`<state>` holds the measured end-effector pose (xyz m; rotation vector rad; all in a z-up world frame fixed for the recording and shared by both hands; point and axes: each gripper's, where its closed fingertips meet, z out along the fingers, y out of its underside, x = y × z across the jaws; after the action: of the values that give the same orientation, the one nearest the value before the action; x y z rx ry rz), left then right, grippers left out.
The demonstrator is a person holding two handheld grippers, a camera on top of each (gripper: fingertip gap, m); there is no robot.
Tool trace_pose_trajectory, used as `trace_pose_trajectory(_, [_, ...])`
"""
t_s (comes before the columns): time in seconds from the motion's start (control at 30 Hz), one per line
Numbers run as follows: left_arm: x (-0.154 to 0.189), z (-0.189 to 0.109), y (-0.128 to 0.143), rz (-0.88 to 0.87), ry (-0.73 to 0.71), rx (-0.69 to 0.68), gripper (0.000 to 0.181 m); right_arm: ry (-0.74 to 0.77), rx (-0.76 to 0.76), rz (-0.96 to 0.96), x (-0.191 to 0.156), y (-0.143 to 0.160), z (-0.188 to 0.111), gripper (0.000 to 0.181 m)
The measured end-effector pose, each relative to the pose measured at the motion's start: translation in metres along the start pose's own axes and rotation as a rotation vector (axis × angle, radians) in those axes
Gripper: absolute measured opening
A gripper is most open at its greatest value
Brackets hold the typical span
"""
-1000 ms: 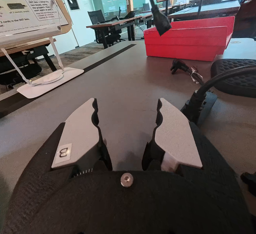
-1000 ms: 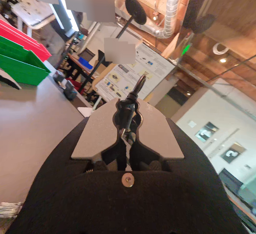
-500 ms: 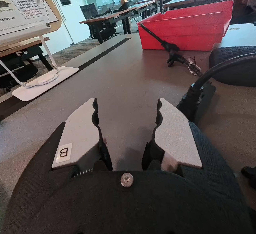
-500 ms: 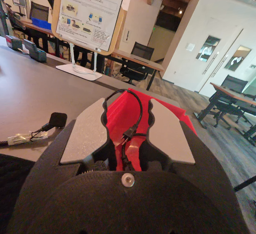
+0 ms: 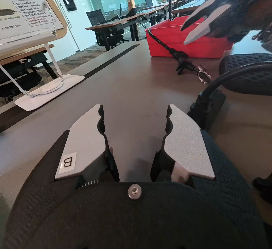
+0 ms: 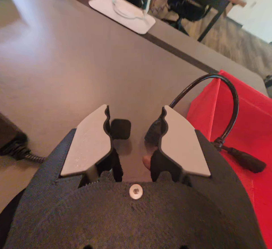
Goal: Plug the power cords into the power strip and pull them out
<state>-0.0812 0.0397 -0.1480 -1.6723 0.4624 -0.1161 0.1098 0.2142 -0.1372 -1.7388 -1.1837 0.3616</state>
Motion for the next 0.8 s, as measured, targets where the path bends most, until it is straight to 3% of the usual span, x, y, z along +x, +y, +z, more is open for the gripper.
trace_pose_trajectory(0.07, [-0.002,-0.002,-0.002,-0.001,-0.008,0.011,0.081,0.052,-0.122,0.041,0.017,0.008,0.015,0.069])
trace_pose_trajectory(0.23, [-0.005,-0.005,-0.007,-0.019,-0.02,0.037,0.081,0.139,-0.264,0.047,0.033,0.028,0.034,0.067])
trace_pose_trajectory(0.6, [-0.005,-0.004,-0.006,-0.02,-0.018,0.03,0.081,0.346,-0.229,-0.083,0.049,0.033,0.037,0.066])
trace_pose_trajectory(0.7, [-0.004,-0.004,-0.006,-0.02,-0.014,0.03,0.081,0.308,-0.265,-0.08,0.044,0.043,0.045,0.052])
trace_pose_trajectory(0.8, [-0.003,-0.004,-0.006,-0.02,-0.005,0.03,0.081,0.214,-0.265,0.028,0.034,0.053,0.055,0.057])
